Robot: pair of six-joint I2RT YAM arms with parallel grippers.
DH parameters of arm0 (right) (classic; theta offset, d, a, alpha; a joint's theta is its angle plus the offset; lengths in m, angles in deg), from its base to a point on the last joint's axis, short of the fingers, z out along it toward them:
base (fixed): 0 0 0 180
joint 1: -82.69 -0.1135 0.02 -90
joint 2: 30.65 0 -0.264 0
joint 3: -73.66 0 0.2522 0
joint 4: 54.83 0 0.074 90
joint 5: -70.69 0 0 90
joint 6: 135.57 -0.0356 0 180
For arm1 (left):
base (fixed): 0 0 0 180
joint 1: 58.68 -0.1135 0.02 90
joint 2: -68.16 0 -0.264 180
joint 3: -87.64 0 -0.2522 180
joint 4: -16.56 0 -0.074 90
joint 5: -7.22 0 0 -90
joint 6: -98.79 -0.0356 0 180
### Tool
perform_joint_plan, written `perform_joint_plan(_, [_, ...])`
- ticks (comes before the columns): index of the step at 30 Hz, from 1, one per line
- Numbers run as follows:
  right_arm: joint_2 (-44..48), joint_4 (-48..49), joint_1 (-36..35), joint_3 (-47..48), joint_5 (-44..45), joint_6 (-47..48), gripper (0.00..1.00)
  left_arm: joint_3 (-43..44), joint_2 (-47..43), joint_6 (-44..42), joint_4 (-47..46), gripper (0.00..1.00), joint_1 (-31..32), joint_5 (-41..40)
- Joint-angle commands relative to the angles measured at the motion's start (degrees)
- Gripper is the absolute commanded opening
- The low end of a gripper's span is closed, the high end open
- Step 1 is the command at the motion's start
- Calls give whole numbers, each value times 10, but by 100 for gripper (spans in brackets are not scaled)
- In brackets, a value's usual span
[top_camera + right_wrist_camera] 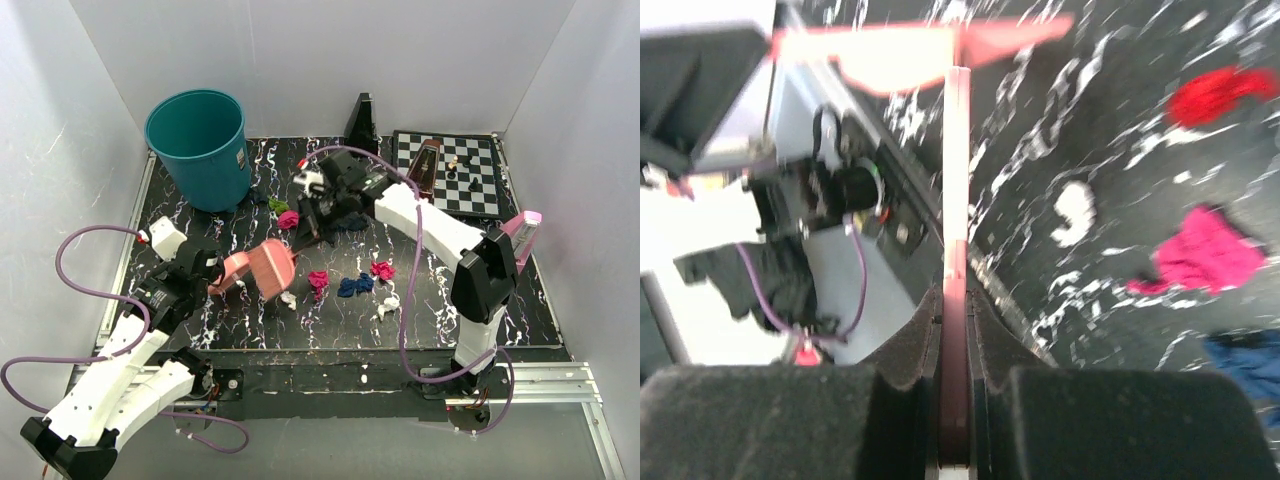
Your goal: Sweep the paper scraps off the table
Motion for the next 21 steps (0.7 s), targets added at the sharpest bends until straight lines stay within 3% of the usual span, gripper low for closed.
perform_joint_plan(1, [1, -72, -56, -14, -32, 52, 1, 9, 1, 7, 15, 31, 2, -28])
perform_joint_plan(5, [-34, -148, -74, 7, 65, 70, 1, 12, 3, 7, 14, 31, 2, -26])
perform_joint_plan(9, [-74, -244, -72, 57, 220, 97, 1, 16, 6, 5, 12, 30, 2, -20])
perform_joint_plan(16, [-92, -354, -21, 132, 446, 85, 1, 4, 10, -11, -19, 27, 2, 19])
perform_joint_plan(18, [-85, -369, -10, 160, 461, 87, 1, 0, 14, -10, -28, 26, 2, 33])
perform_joint_plan(21, [-52, -337, -4, 169, 391, 108, 1, 2, 21, -11, -30, 27, 2, 30])
